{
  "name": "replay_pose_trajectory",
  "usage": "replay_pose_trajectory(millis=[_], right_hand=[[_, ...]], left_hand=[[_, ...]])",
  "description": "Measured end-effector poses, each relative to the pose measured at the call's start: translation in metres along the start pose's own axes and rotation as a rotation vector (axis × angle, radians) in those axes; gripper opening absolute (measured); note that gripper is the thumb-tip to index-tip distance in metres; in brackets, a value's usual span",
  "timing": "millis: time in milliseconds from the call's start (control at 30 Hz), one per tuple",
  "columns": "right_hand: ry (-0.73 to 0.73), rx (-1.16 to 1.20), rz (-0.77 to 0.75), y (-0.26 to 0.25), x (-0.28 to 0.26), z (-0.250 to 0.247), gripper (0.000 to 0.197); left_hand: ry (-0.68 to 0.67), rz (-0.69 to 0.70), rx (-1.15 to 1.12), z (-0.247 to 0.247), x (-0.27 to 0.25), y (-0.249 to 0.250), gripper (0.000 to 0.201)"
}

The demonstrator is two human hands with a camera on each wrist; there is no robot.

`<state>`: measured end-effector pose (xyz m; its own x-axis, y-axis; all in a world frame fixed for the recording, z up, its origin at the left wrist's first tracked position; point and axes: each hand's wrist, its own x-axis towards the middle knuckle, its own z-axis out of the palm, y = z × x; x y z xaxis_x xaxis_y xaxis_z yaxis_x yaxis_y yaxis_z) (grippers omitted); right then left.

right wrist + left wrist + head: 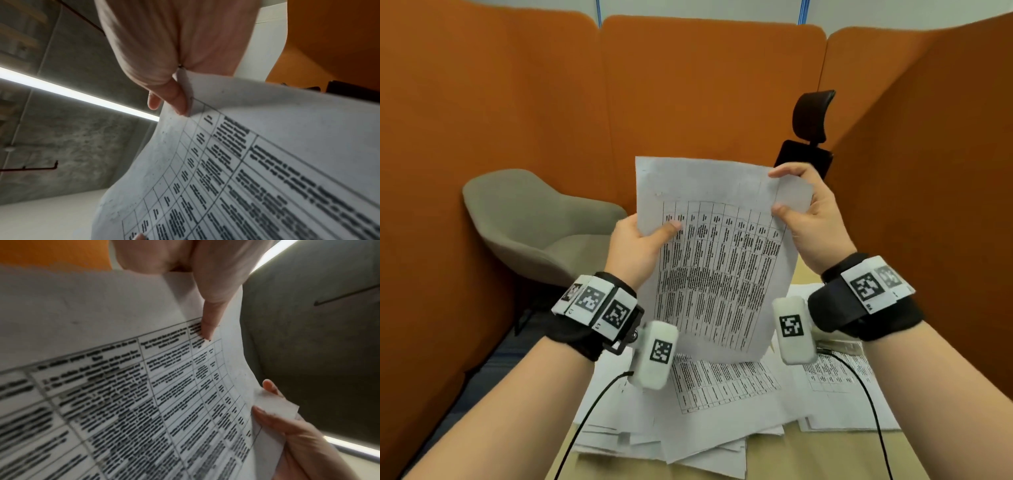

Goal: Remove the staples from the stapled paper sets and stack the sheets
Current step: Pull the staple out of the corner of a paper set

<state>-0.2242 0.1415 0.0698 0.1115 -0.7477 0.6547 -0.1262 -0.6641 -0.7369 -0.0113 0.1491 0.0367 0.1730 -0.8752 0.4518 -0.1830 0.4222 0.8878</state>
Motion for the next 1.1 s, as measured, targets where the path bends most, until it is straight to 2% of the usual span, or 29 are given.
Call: replay_pose_trajectory(millis=[33,100,200,300,400,467,600,700,767,867,933,1000,1100], right_hand=[[0.009,0.001,-0.016,-0.004,0.003,-0.002,0.049],[0.034,0.000,-0.031,-0.012,0.010,-0.006,0.049],[0.028,0.036,0.010,-0.018,0.022,-0.014,0.048],[-0.017,-0.054,0.199,0.004,0.030,-0.017,0.046],[-0.028,-0.318,0.357,0.046,0.022,-0.011,0.038],[-0.016,-0.495,0.453,0.071,0.009,-0.012,0.028],[0.014,-0.576,0.575,0.111,-0.016,-0.023,0.018],[0.005,-0.687,0.658,0.132,-0.026,-0.041,0.021],[-0.144,-0.862,0.729,0.145,-0.035,-0.051,0.025],[-0.599,-1.217,0.892,0.165,-0.054,-0.064,0.045],[-0.771,-1.332,0.904,0.180,-0.063,-0.070,0.040],[-0.778,-1.356,0.882,0.187,-0.067,-0.074,0.030],[-0.694,-1.372,0.896,0.183,-0.063,-0.069,0.024]], left_hand=[[0.008,0.012,0.006,-0.001,0.001,0.005,0.005],[0.025,0.032,0.009,-0.003,0.004,0.016,0.009],[0.004,-0.025,-0.005,-0.002,0.006,0.020,0.008],[-0.010,-0.168,-0.012,0.005,0.005,-0.004,0.006],[0.012,-0.334,0.045,0.016,-0.004,-0.043,0.025],[-0.003,-0.423,0.109,0.023,-0.014,-0.066,0.030],[-0.041,-0.457,0.233,0.032,-0.030,-0.087,0.030],[-0.043,-0.464,0.247,0.033,-0.036,-0.093,0.030],[-0.044,-0.467,0.253,0.033,-0.039,-0.095,0.030],[-0.034,-0.442,0.260,0.031,-0.043,-0.101,0.032],[-0.030,-0.439,0.259,0.030,-0.044,-0.103,0.033],[-0.031,-0.435,0.254,0.030,-0.045,-0.104,0.032],[-0.047,-0.426,0.254,0.030,-0.046,-0.104,0.029]])
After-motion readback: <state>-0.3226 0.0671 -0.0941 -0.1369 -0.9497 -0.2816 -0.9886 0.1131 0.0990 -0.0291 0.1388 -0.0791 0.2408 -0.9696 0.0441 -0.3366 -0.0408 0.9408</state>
